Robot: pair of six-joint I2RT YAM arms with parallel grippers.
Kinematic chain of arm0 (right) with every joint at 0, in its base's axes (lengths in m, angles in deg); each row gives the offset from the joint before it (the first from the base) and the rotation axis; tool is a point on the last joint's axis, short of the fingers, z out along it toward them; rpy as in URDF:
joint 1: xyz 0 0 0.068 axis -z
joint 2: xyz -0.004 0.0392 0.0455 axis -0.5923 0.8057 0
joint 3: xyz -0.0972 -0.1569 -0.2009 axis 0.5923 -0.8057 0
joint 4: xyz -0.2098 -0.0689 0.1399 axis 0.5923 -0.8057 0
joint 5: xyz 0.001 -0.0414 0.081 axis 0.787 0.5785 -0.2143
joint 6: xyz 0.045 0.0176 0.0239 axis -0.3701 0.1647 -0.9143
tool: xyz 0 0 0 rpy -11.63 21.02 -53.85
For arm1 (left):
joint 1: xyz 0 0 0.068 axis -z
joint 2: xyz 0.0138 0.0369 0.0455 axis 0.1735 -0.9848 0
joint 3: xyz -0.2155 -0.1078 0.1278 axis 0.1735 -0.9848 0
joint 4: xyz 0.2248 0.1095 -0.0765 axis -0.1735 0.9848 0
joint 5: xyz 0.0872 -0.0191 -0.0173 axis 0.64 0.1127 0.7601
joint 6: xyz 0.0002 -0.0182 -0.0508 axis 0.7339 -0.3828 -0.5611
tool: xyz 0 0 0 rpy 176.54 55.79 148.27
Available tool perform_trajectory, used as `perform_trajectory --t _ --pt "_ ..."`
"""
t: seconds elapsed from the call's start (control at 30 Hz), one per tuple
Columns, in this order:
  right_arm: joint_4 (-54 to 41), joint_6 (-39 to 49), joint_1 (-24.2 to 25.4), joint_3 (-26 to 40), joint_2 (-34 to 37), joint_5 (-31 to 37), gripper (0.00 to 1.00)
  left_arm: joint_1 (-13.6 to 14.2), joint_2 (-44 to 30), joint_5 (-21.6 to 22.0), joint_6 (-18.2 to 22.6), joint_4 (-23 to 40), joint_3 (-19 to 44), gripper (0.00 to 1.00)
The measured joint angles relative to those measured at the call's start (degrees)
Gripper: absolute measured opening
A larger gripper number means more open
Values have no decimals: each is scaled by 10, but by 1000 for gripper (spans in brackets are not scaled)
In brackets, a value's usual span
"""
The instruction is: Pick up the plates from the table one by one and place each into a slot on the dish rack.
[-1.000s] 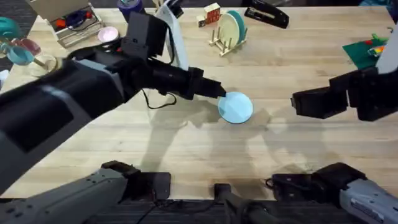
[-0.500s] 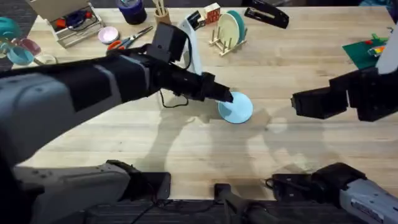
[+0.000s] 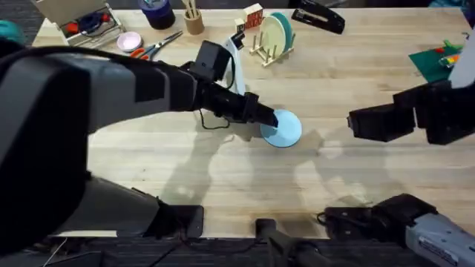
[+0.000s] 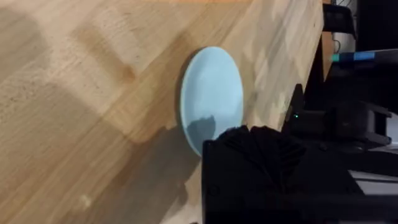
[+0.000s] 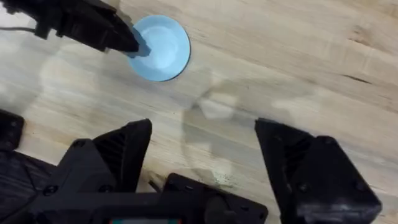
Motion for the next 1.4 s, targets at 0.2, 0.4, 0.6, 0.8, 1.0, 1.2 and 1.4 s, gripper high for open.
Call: perform_trajectory --t 0.2,0.4,0.6,0.8,1.0,1.2,1.4 --pt "0 0 0 0 0 0 996 0 -22 -2 0 -4 0 43" --pt "0 0 0 0 0 0 996 0 -29 -2 0 -6 0 43" --pt "0 0 0 0 0 0 995 0 -64 -9 -2 -22 0 43" --pt "-6 0 0 0 0 0 995 0 -84 -23 -11 -60 0 42" --pt "-13 0 0 0 0 0 996 -1 -97 -41 -23 -73 0 42" --pt "-14 0 0 0 0 0 996 -1 -97 -42 -27 -73 0 42" --pt "-4 -20 0 -14 0 0 995 -1 -97 -42 -27 -73 0 43"
